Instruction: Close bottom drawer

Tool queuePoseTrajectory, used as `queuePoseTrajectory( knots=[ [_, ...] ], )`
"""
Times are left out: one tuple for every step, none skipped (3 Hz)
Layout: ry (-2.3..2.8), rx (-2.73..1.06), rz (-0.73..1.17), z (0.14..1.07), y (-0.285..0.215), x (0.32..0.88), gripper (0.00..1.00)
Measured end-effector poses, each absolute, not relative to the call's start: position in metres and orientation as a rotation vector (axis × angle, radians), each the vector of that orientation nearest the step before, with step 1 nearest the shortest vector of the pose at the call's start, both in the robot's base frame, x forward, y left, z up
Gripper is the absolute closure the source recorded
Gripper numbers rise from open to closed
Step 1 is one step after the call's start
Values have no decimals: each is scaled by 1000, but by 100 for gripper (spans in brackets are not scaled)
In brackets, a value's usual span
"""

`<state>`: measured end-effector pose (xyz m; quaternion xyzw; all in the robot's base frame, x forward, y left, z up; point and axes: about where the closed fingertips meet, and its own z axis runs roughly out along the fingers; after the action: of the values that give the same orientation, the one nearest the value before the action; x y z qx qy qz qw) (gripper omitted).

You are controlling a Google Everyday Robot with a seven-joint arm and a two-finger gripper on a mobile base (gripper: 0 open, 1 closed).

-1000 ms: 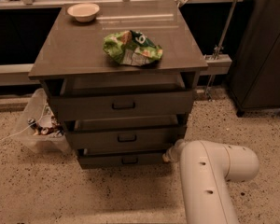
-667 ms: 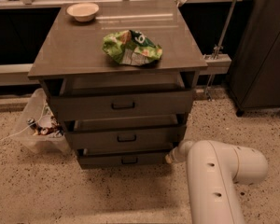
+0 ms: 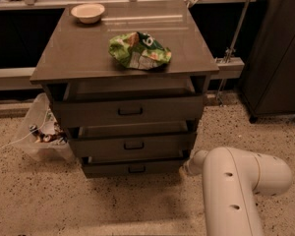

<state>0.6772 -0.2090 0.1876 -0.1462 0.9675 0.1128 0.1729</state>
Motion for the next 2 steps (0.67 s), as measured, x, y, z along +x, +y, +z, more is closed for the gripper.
queuePoseTrajectory(
  knots=[
    [2744, -415, 320, 188, -209, 677, 81],
    [2745, -415, 320, 188, -209, 677, 58]
  ],
)
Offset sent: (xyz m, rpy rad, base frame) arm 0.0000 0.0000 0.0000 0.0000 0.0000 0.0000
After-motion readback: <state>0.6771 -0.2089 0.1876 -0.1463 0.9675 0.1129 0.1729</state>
